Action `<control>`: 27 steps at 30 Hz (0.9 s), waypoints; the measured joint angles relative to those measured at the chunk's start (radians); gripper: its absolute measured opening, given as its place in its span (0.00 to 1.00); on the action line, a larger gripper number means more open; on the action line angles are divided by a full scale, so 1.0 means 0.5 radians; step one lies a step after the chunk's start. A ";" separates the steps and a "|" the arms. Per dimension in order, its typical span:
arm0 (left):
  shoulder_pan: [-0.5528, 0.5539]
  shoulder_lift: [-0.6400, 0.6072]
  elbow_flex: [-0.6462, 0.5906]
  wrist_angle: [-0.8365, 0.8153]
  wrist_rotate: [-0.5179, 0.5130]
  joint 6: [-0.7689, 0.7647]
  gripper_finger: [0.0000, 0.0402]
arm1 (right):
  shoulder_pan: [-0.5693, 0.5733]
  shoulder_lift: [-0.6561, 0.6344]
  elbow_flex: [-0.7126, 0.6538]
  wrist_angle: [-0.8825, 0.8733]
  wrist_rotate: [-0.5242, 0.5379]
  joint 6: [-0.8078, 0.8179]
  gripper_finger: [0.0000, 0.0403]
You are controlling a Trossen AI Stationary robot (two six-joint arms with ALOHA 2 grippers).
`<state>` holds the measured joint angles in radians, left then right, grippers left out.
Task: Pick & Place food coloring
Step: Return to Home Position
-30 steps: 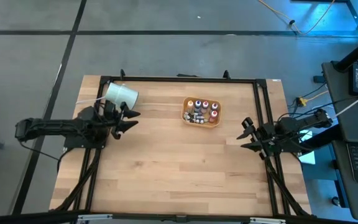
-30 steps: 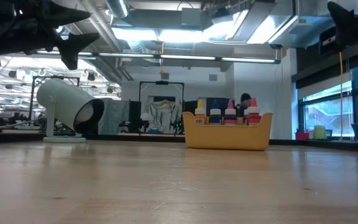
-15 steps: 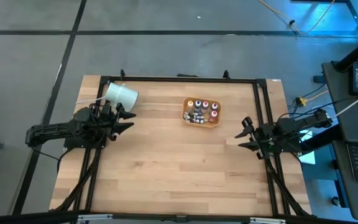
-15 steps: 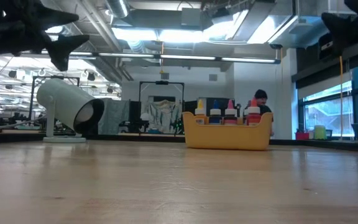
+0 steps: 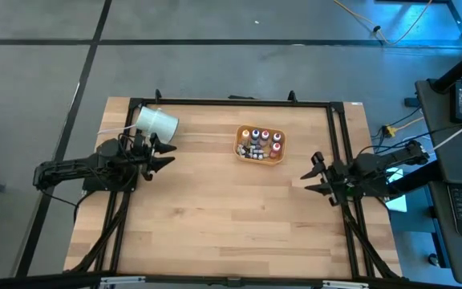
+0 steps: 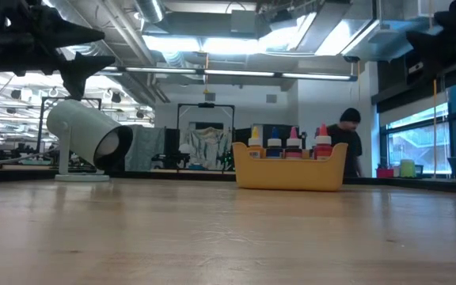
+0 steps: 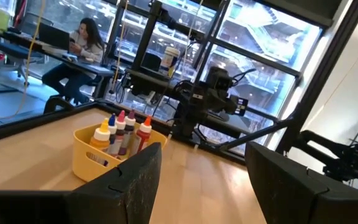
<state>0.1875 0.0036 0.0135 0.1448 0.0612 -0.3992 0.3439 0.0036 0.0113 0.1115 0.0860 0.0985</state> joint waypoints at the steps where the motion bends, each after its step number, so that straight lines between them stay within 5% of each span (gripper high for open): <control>1: -0.001 0.000 0.000 0.000 0.000 0.001 0.56 | 0.000 0.001 0.000 -0.016 0.000 -0.001 0.40; 27: -0.001 0.001 0.002 0.001 -0.001 0.002 0.56 | 0.000 0.002 0.000 -0.182 0.000 -0.004 0.40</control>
